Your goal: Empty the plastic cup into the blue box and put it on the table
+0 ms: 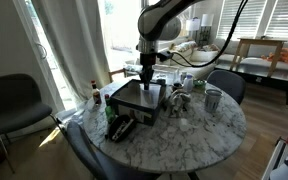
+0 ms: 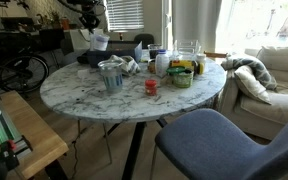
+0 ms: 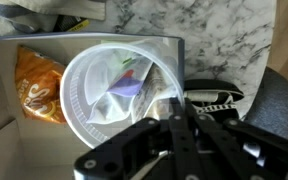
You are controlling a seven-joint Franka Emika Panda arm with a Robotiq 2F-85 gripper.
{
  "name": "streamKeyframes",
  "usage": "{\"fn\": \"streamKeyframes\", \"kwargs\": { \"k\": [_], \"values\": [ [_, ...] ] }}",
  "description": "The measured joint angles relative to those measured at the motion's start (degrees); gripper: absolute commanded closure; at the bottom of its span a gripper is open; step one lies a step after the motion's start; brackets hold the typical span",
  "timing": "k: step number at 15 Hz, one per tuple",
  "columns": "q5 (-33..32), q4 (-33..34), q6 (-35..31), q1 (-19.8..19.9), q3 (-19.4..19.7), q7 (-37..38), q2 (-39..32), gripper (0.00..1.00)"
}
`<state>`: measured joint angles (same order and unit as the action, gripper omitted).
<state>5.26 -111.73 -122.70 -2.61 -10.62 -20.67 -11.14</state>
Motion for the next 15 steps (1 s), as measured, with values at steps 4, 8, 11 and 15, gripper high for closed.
{"fn": "streamKeyframes", "kwargs": {
  "k": [4, 8, 11, 15],
  "values": [
    [6.2, 0.3, 5.1, 1.2, 1.0, -12.3, 5.4, 0.99],
    [18.0, 2.9, 11.9, 3.7, 4.7, -27.1, 7.1, 0.99],
    [25.2, 7.0, 19.6, 5.6, 7.5, -35.2, 5.7, 0.99],
    [33.5, 13.5, 30.4, 8.0, 9.6, -40.1, 0.7, 0.99]
  ]
}}
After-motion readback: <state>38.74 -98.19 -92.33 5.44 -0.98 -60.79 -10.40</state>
